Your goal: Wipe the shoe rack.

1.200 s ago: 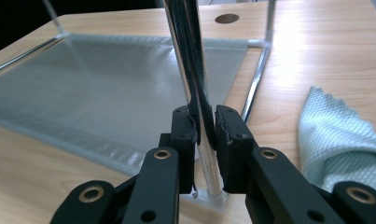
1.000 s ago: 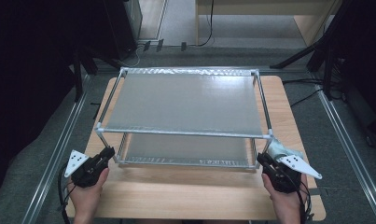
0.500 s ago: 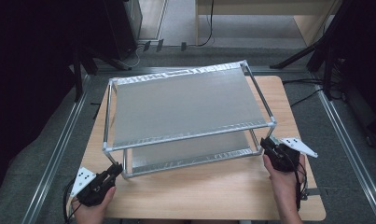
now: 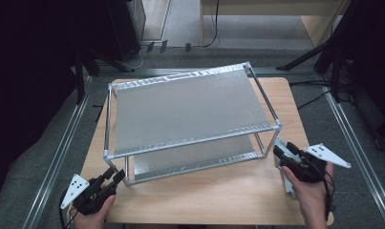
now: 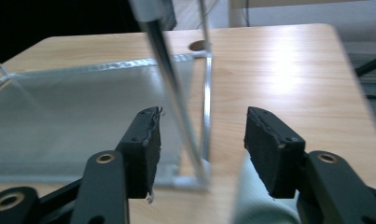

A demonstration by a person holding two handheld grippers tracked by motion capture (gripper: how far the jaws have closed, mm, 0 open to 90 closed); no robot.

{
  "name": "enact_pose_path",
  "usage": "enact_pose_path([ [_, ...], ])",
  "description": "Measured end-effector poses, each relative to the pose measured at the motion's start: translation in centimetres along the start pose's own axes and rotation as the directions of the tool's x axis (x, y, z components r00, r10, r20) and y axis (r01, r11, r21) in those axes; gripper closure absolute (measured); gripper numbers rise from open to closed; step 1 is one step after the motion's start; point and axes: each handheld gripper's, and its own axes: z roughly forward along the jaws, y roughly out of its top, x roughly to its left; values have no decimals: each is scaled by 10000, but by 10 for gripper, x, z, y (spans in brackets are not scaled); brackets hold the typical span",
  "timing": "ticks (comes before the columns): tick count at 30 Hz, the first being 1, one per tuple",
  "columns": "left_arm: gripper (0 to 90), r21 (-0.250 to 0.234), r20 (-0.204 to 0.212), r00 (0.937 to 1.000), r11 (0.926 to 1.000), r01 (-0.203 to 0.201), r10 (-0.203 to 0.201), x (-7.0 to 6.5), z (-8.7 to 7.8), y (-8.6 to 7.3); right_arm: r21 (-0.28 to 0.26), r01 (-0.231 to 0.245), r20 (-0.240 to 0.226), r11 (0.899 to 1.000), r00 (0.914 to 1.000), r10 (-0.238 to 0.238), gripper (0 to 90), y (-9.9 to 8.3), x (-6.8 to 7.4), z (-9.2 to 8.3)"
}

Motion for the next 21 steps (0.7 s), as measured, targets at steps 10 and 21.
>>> enact_pose_path([
  [10, 770, 179, -110, 9998, 9997, -192, 194, -2, -1, -1, 1544, -1690, 1448, 9734, 9785, 1469, 681, -47, -52, -24],
  [21, 768, 171, -128, 9998, 9997, -166, 168, -2, -1, -1, 3117, -858, 213, 9463, 9963, 833, 586, -62, 0, 10],
])
